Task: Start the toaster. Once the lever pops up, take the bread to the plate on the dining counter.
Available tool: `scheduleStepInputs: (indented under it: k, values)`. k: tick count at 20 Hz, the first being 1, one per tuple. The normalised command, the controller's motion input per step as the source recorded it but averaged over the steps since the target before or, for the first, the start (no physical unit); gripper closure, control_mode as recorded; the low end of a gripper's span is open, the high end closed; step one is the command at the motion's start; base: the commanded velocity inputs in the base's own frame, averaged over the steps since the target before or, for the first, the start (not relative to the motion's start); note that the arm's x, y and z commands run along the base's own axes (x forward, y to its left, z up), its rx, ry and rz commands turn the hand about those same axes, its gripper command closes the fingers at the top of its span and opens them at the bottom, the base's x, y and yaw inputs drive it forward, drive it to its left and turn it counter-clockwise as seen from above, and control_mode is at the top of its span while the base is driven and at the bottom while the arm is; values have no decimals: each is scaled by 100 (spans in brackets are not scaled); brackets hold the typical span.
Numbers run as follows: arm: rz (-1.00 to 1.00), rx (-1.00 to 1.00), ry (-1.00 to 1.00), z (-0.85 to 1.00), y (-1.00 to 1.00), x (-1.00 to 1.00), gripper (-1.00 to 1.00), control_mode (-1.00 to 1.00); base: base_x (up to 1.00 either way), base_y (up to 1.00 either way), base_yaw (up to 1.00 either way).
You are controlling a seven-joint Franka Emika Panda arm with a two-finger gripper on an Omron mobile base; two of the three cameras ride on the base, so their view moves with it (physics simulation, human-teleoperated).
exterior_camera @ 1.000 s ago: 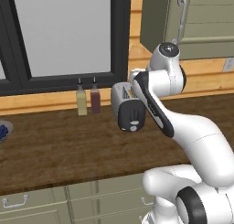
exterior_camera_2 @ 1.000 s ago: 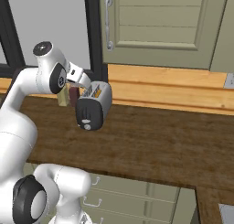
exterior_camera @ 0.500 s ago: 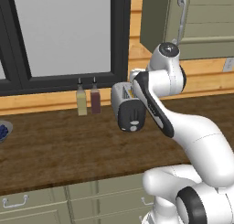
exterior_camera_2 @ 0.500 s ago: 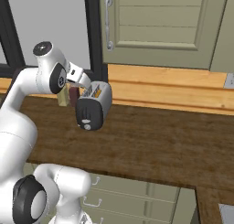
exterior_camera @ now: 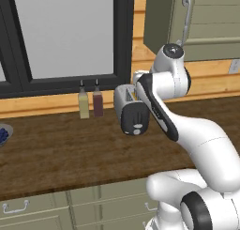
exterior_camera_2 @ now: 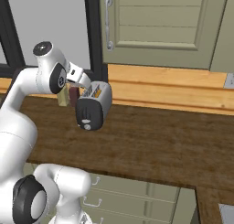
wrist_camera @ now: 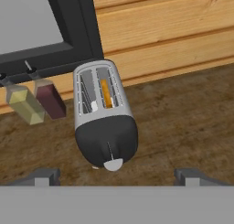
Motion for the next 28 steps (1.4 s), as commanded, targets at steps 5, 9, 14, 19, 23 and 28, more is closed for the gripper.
scheduleStepInputs:
  k: [5,9,14,19,23,28]
  values:
    - [0,0,0,0,0,0,-100,-100,0,0,0]
    - [0,0,0,0,0,0,-100,-100,0,0,0]
    - [0,0,0,0,0,0,-100,-100,0,0,0]
    - [0,0,0,0,0,0,-100,-100,0,0,0]
    - [0,0,0,0,0,0,-100,-100,0,0,0]
    - [0,0,0,0,0,0,-100,-100,0,0,0]
